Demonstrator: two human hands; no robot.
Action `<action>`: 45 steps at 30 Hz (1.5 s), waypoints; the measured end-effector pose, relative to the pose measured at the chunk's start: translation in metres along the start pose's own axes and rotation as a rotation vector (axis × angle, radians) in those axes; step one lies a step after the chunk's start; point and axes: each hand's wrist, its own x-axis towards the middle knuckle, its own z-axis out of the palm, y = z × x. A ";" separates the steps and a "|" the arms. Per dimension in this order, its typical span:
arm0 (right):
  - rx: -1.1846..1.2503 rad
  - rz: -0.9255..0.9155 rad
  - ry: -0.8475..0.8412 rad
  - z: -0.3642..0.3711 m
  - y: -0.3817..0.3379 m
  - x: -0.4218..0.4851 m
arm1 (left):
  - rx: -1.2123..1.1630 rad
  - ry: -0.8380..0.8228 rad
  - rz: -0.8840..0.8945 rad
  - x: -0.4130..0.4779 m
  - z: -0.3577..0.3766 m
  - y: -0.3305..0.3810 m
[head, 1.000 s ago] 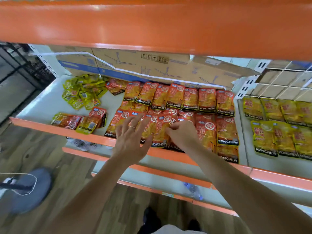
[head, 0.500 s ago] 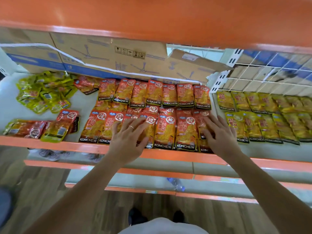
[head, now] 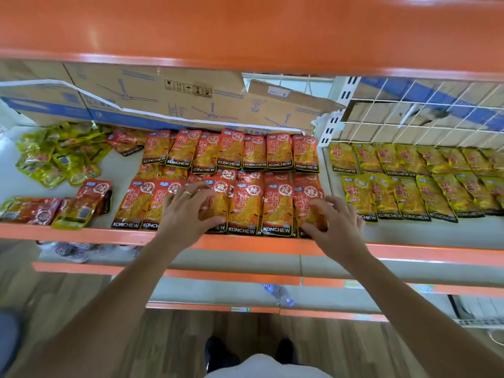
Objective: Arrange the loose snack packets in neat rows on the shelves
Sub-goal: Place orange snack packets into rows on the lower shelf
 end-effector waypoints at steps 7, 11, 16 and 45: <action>0.122 0.016 0.005 -0.006 -0.005 0.010 | 0.079 0.042 0.047 -0.012 0.003 0.007; 0.050 -0.171 0.092 -0.005 -0.019 0.010 | 0.149 0.039 0.215 -0.012 0.007 0.029; -0.246 -0.358 -0.153 0.011 -0.035 0.014 | 0.199 -0.122 0.234 -0.007 0.024 0.050; -0.093 -0.419 0.031 0.021 0.000 0.013 | 0.106 -0.050 0.151 -0.007 0.028 0.033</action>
